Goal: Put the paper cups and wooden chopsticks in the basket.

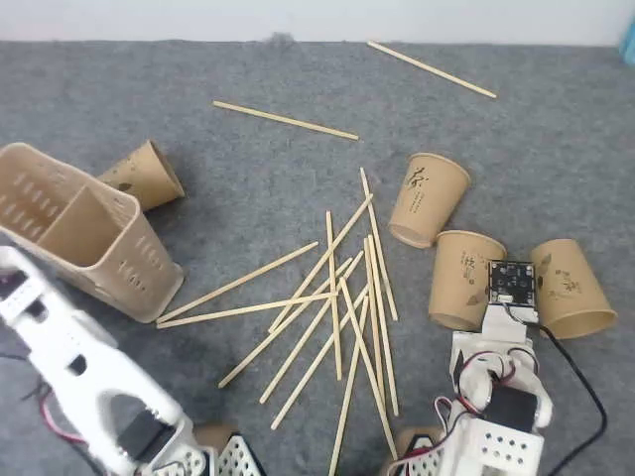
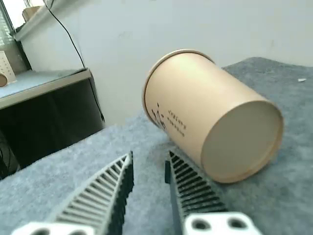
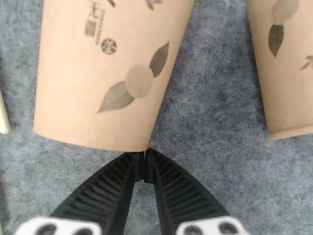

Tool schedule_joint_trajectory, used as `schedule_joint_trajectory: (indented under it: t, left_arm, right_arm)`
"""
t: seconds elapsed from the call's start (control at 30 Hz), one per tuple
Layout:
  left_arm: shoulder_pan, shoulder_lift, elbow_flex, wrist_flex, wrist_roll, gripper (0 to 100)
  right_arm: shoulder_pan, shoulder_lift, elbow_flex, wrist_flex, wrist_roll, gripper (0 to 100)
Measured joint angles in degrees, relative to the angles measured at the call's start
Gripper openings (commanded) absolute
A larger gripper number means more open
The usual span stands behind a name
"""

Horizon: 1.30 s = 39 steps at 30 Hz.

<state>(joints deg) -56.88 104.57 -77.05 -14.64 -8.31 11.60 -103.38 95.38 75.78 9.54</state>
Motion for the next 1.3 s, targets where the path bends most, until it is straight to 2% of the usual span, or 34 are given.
schedule_joint_trajectory:
  t: [0.57,0.67,0.77,1.03,1.17,1.3]
  left_arm:
    - [-0.7,0.5,-4.9,2.3,0.0,11]
    - [-1.8,0.5,-9.9,9.6,0.2,11]
    - [-2.4,0.3,-15.6,20.9,4.5,11]
    - [-1.8,-0.5,-16.3,36.3,7.5,11]
    - [-1.2,-7.4,-16.3,50.1,12.5,10]
    - [-0.4,-15.9,-16.4,67.0,13.9,10]
  right_arm:
    - [0.0,0.0,0.0,0.0,0.0,0.8]
    - [0.0,0.0,0.0,0.0,0.0,0.8]
    - [0.0,0.0,0.0,0.0,0.0,0.8]
    - [0.0,0.0,0.0,0.0,0.0,0.8]
    - [0.0,0.0,0.0,0.0,0.0,0.8]
    - [0.0,0.0,0.0,0.0,0.0,0.8]
